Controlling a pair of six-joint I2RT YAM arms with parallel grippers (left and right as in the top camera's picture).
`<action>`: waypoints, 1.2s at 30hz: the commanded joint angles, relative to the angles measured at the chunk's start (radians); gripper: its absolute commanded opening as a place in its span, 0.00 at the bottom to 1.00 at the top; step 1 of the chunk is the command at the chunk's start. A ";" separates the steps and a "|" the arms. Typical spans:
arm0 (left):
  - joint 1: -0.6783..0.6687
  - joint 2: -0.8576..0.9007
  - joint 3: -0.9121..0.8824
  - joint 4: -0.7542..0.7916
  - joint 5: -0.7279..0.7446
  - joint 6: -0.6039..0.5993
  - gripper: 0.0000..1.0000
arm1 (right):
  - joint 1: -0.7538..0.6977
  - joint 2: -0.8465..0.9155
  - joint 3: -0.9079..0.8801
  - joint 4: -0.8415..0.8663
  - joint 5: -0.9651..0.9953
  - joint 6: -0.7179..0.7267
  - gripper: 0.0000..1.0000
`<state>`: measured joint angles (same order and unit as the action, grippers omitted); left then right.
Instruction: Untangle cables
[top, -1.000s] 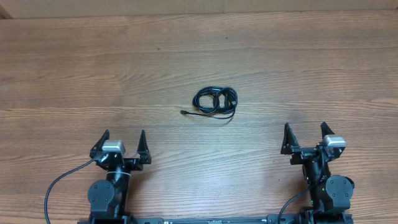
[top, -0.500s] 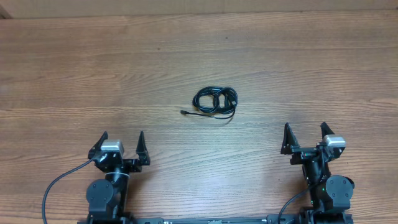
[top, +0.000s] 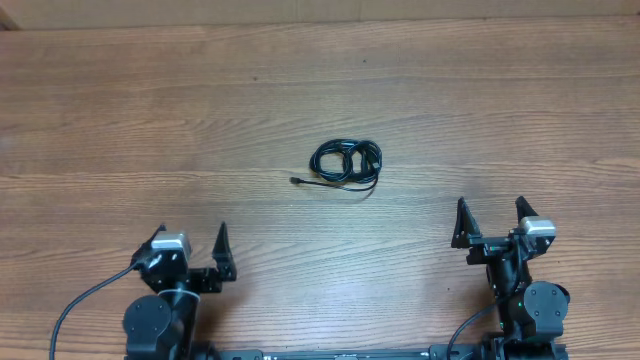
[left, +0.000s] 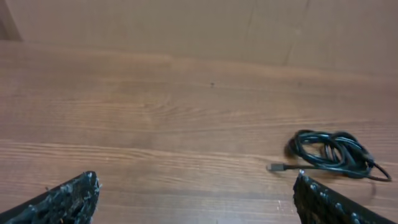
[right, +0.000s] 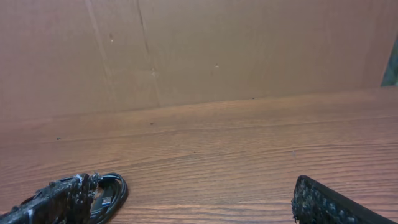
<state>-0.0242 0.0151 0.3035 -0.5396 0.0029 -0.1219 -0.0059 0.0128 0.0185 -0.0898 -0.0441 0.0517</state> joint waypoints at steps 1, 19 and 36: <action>0.006 -0.010 0.089 -0.061 -0.010 -0.016 1.00 | 0.001 -0.010 -0.010 0.006 0.009 0.005 1.00; 0.006 0.324 0.346 -0.332 0.032 -0.012 1.00 | 0.001 -0.010 -0.010 0.006 0.010 0.005 1.00; 0.003 0.830 0.701 -0.488 0.244 0.060 1.00 | 0.001 -0.010 -0.010 0.006 0.010 0.005 1.00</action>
<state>-0.0242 0.7967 0.9073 -0.9829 0.2073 -0.0929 -0.0059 0.0128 0.0185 -0.0902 -0.0444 0.0521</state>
